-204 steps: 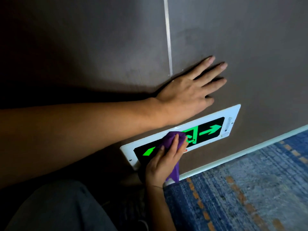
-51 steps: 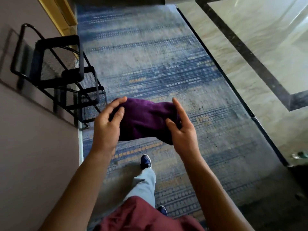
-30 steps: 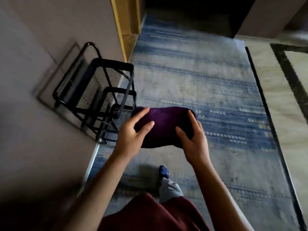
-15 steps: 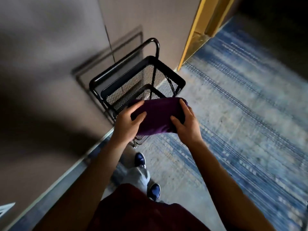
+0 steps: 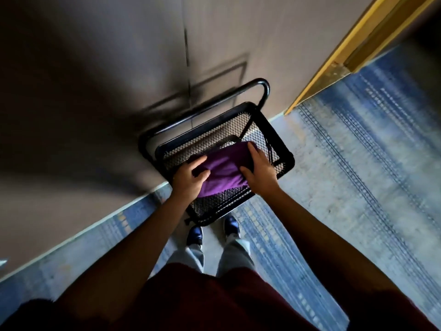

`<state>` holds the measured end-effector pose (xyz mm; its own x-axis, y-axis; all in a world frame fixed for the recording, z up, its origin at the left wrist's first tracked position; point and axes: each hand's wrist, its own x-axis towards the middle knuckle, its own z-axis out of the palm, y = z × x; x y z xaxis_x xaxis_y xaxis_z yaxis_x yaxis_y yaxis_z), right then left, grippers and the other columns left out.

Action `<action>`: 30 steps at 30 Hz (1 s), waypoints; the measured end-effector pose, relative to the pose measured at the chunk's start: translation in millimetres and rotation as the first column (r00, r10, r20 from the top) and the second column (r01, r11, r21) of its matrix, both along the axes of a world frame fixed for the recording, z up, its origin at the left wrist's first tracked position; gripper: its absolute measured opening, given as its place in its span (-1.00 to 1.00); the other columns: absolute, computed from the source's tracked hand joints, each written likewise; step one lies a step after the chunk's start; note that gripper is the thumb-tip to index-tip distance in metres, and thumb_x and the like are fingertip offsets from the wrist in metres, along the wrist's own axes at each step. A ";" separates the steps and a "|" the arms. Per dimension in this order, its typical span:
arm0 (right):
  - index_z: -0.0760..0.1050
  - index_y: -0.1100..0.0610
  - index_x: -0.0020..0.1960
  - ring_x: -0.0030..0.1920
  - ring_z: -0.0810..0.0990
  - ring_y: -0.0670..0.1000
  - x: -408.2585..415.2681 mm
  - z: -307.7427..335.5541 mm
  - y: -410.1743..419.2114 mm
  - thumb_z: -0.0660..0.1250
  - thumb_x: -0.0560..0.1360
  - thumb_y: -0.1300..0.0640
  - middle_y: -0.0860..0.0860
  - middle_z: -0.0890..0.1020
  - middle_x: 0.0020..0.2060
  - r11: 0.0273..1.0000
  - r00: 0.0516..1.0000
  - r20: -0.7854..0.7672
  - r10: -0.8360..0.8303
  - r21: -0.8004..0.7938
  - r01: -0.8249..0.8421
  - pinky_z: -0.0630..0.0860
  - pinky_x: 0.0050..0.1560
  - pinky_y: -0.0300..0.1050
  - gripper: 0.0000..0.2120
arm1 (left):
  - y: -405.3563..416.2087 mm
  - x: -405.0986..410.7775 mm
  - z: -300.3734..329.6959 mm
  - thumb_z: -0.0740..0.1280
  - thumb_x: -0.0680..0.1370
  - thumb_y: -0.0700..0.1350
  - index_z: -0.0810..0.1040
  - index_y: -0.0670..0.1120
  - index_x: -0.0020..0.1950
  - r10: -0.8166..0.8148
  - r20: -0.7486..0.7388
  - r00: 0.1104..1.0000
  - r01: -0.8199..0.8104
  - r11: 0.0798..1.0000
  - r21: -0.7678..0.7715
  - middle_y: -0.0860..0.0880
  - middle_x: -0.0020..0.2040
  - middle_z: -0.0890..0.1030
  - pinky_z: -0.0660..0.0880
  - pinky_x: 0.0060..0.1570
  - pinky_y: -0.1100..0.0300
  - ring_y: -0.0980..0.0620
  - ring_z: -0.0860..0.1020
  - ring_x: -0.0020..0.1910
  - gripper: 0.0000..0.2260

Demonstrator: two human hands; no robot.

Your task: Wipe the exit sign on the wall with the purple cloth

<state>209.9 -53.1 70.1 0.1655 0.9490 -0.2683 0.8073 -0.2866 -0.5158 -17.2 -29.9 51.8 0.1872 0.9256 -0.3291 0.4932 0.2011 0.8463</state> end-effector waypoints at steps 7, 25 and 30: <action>0.07 0.06 0.67 0.48 0.41 0.27 22.4 -56.2 31.8 0.41 0.56 0.22 0.22 0.34 0.54 0.983 0.986 -0.101 0.131 -0.116 -0.143 0.40 0.48 0.25 -0.20 | -7.8 29.7 -35.8 0.44 0.60 -0.16 0.55 -0.01 0.46 0.187 -0.078 0.979 -0.197 0.967 -0.161 -0.14 0.47 0.53 0.32 0.53 0.00 -0.10 0.44 0.51 -0.58; 0.03 0.01 0.67 0.46 0.43 0.21 69.7 -79.1 45.9 0.47 0.48 0.20 0.16 0.31 0.56 0.930 0.929 -0.122 0.351 -0.073 -0.361 0.57 0.29 0.22 -0.08 | -24.6 58.9 -45.2 0.48 0.55 -0.13 0.57 0.00 0.40 0.295 -0.405 0.866 -0.349 0.935 -0.064 -0.11 0.45 0.42 0.53 0.24 0.06 -0.12 0.55 0.31 -0.59; 0.12 0.10 0.63 0.48 0.41 0.20 66.6 -67.0 44.1 0.47 0.51 0.16 0.15 0.38 0.53 0.988 0.982 -0.108 0.155 0.001 -0.156 0.45 0.41 0.25 -0.19 | -38.1 32.1 -27.4 0.47 0.54 -0.18 0.67 -0.06 0.26 0.325 -0.415 0.850 -0.282 0.945 0.164 -0.11 0.34 0.53 0.52 0.11 0.14 -0.12 0.63 0.10 -0.71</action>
